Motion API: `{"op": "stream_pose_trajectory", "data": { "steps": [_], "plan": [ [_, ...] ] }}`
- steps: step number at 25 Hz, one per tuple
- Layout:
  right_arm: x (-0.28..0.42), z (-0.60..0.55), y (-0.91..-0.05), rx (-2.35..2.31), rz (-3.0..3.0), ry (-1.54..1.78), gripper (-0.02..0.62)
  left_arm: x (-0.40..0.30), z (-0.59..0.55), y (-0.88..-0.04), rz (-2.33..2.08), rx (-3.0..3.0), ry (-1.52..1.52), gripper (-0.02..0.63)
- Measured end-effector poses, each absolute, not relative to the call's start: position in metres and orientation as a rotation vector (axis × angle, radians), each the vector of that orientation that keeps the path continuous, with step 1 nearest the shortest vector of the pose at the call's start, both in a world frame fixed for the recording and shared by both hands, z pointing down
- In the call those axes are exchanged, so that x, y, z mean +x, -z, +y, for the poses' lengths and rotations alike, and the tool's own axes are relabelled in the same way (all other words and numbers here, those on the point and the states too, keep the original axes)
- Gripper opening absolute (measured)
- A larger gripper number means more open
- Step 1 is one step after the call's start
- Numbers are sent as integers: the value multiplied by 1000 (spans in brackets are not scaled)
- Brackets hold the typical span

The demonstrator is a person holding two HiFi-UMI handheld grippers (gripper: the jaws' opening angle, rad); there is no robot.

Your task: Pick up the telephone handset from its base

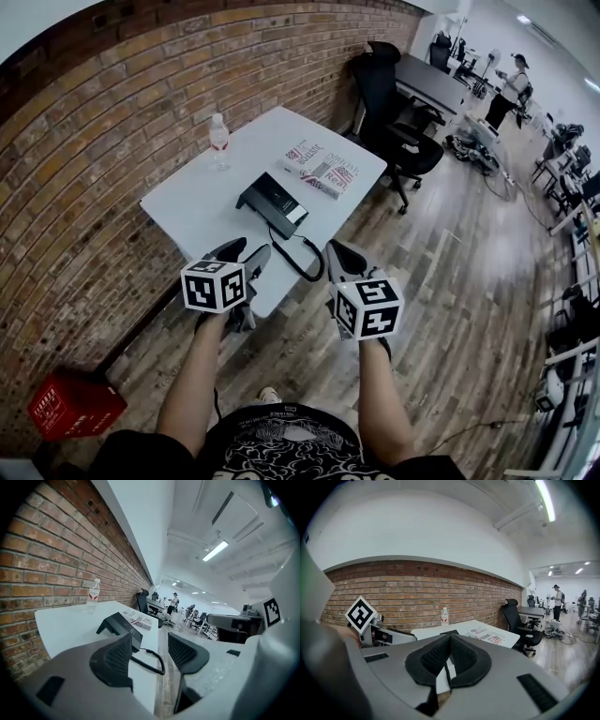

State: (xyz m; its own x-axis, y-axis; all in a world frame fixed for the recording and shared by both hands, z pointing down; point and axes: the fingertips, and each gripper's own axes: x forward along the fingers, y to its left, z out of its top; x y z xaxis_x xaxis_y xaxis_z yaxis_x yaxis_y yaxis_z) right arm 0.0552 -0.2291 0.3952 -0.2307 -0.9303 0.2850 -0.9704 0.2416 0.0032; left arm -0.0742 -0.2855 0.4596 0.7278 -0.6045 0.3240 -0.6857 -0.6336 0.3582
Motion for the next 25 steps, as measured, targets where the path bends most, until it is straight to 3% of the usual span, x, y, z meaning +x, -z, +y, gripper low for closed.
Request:
{"op": "stream_pose_trajectory", "data": {
  "steps": [25],
  "plan": [
    [86,-343,-425,1641,-2352,-288,0,-44,-401,-555,-839,2026,89,233]
  ]
}}
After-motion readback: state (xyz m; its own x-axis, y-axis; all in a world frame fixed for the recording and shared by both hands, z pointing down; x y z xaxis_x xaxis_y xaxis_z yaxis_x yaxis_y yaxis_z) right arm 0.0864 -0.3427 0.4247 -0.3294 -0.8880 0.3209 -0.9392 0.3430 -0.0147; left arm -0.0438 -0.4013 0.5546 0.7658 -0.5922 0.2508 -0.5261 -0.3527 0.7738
